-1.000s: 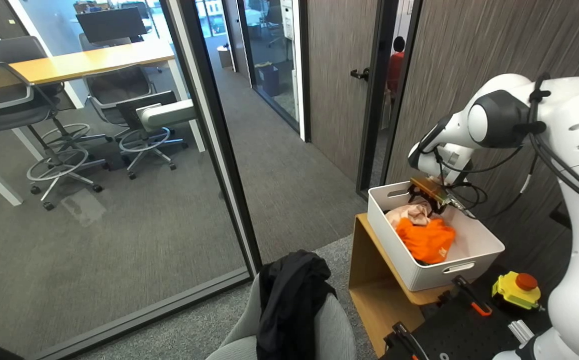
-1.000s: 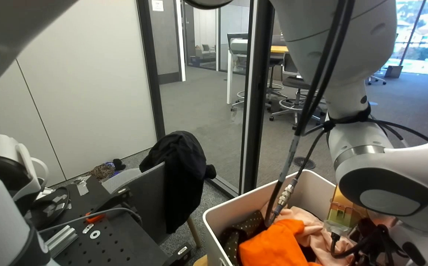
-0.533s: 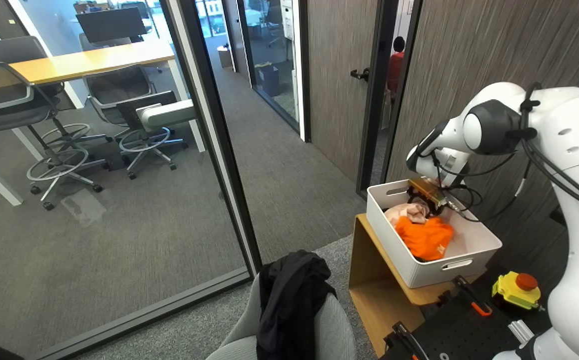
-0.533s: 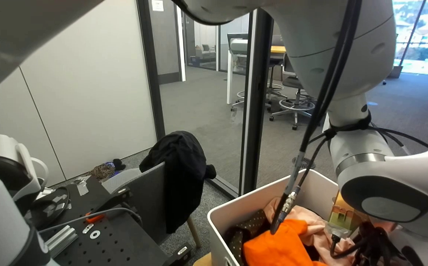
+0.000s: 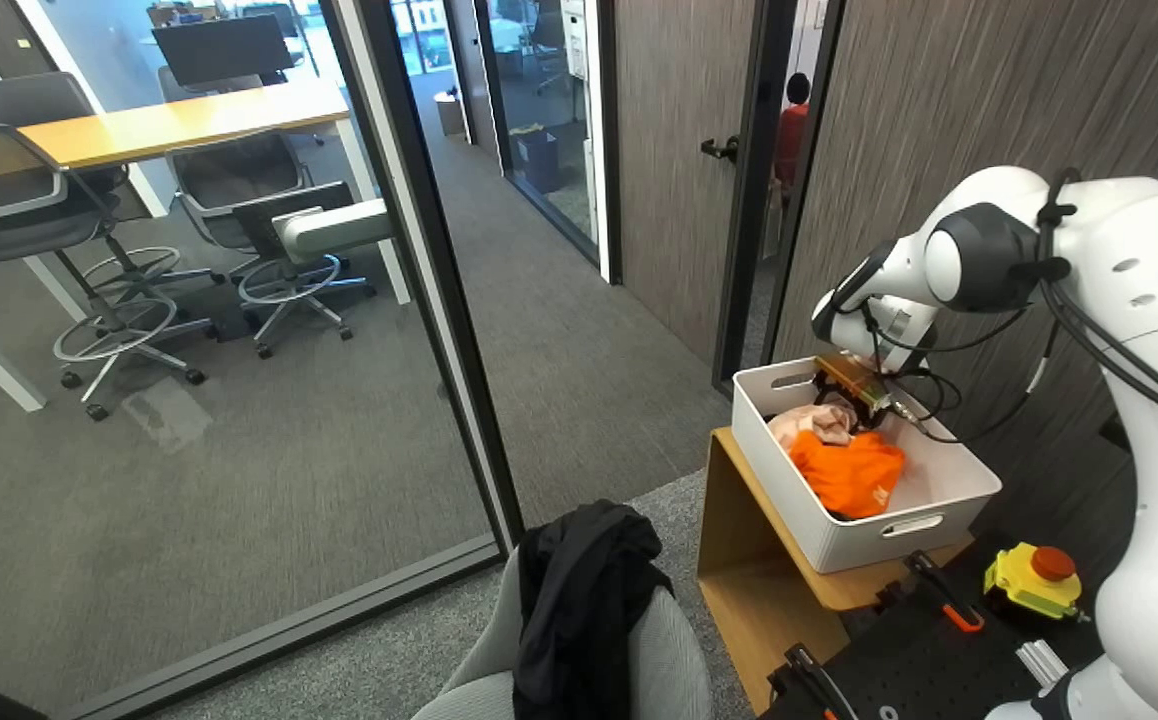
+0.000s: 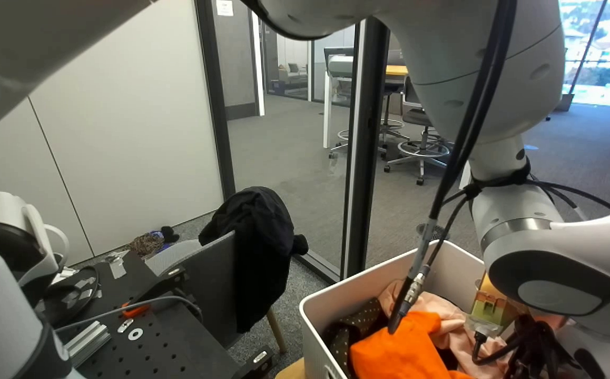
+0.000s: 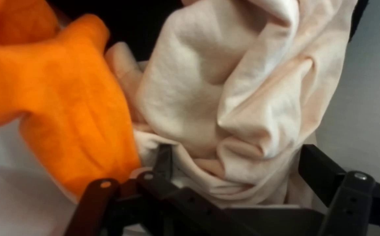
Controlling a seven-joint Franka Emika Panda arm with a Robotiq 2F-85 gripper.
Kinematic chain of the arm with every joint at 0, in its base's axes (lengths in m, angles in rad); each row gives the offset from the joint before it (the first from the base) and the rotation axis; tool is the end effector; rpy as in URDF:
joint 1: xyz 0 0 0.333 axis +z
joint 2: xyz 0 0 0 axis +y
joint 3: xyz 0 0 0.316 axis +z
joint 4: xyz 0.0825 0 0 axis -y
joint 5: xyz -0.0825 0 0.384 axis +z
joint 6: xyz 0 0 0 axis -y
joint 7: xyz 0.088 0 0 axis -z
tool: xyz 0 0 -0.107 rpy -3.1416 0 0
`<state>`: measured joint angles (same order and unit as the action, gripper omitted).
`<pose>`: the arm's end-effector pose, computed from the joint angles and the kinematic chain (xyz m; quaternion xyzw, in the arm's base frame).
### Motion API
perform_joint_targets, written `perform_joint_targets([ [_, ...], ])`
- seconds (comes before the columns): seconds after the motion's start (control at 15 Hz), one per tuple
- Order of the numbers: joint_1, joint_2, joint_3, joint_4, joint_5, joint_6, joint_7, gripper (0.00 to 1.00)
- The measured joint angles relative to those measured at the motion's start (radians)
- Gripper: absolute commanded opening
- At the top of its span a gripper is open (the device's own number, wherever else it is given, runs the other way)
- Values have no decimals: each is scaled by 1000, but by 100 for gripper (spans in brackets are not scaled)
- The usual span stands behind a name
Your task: Put the peach shirt on the backrest of the chair
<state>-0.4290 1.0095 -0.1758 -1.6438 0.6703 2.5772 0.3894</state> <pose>0.5286 -0.3705 0.0253 -0.7302 0.6764 0.0050 0.0963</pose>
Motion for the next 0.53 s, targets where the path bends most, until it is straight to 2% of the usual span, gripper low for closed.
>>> perform_joint_targets([
  [0.07,0,1,0,1,0,0,1,100],
  [0.13,0,2,0,2,0,0,1,93],
  [0.2,0,2,0,4,0,0,1,73],
  [0.27,0,3,0,5,0,0,1,68],
  [0.33,-1,4,0,7,0,1,3,68],
  [0.53,-1,8,0,14,0,1,8,46],
])
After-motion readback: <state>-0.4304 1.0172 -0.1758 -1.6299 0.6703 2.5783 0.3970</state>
